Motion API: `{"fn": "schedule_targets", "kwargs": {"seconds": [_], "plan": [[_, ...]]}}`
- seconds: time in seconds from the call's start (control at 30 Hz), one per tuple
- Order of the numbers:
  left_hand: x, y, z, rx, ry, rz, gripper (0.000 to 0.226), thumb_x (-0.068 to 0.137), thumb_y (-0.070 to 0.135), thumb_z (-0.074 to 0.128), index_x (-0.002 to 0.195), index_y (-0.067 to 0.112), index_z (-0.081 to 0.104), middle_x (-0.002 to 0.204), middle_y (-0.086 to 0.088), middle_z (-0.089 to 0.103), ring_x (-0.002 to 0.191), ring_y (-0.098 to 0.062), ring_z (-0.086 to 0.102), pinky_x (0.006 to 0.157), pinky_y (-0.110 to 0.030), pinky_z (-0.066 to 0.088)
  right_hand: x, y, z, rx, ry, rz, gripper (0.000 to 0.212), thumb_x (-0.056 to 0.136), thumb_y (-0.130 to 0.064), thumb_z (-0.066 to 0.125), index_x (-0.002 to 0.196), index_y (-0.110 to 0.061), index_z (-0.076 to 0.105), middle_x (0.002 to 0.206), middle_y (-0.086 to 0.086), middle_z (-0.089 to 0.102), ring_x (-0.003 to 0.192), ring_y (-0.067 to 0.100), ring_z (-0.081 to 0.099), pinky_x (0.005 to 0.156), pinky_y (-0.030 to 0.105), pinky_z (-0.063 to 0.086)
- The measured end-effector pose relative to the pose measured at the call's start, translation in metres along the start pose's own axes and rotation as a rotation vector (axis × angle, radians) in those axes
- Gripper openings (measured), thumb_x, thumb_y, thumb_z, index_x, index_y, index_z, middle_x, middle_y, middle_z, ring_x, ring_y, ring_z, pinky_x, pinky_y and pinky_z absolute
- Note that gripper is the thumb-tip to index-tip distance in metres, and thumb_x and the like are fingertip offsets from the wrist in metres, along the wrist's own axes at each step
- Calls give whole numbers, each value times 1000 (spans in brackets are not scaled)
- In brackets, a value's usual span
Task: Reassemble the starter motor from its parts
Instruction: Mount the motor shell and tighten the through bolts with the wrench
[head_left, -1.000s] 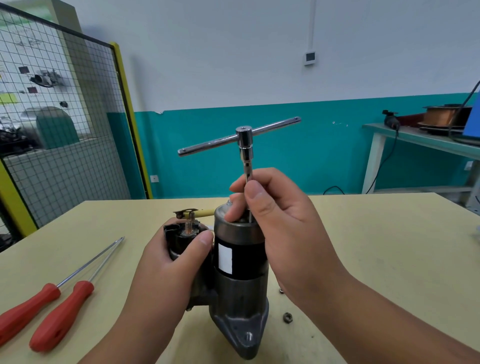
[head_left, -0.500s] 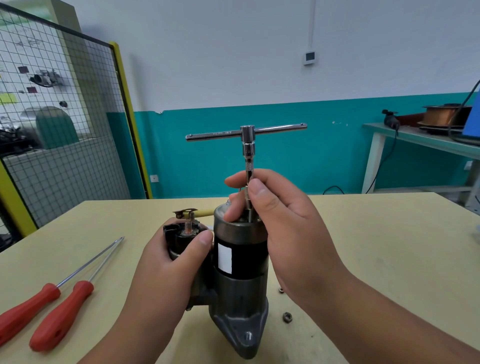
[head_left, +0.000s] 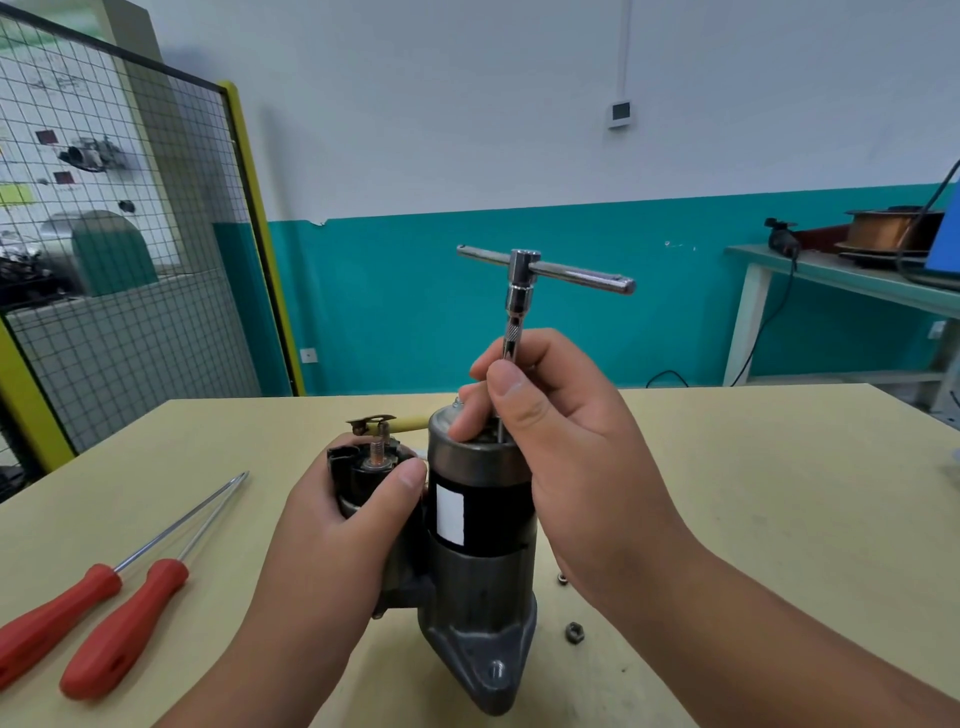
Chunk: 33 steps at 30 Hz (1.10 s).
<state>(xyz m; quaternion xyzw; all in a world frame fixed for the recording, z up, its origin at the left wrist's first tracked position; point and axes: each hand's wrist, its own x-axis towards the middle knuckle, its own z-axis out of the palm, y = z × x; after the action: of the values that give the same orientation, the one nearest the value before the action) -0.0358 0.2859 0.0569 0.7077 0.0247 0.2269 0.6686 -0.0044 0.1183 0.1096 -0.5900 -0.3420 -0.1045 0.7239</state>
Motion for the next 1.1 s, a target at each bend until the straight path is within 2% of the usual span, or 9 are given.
{"fn": "schedule_targets", "kwargs": {"seconds": [0.1,0.2,0.37,0.57,0.73,0.87,1.0,1.1], "plan": [[0,0,0,-10,2,-12,48,58,67,73,99,43,77,91,4,80,80,-18,80,49,-39,62,0,-1,-1,12,-5,18,19,102,-36,49,101,-33,68,83,-1,74,90,9,70,84,12,51],[0,0,0,1,4,-8,48,59,68,72,98,41,77,88,3,79,77,-22,79,44,-35,57,0,-1,-2,49,-8,43,26,103,-34,44,100,-32,70,84,2,74,88,11,70,85,14,52],[2,-1,0,14,14,-13,48,59,68,72,100,44,77,90,5,80,80,-22,79,49,-41,61,0,-1,-1,12,-5,21,21,103,-35,46,99,-30,66,83,0,74,88,10,70,84,14,52],[2,-3,-1,57,29,1,51,60,73,69,104,48,74,90,9,80,86,-26,78,46,-29,54,0,0,0,2,-5,8,13,102,-36,51,98,-32,62,82,-3,74,91,10,71,82,10,52],[4,-4,-1,56,42,8,51,58,74,67,105,55,72,95,13,80,89,-18,79,66,-51,68,0,-1,-1,17,-5,27,20,102,-36,48,102,-34,68,84,-1,74,91,10,70,85,12,51],[2,-5,-1,35,26,15,46,60,71,69,101,48,75,91,9,80,82,-15,79,52,-39,62,-1,-1,-2,64,-11,45,30,104,-33,41,100,-30,71,84,2,74,89,11,71,85,16,53],[4,-5,-1,27,24,16,46,61,70,71,101,48,75,94,8,81,88,-20,79,65,-56,67,-1,0,-1,47,-11,39,26,104,-34,43,98,-29,69,84,1,73,87,12,70,85,17,53],[3,-4,-1,9,22,9,45,60,68,72,99,46,77,92,6,80,84,-19,79,56,-50,66,0,0,0,7,-1,19,20,102,-37,46,97,-32,65,83,-1,73,89,11,69,86,16,53]]}}
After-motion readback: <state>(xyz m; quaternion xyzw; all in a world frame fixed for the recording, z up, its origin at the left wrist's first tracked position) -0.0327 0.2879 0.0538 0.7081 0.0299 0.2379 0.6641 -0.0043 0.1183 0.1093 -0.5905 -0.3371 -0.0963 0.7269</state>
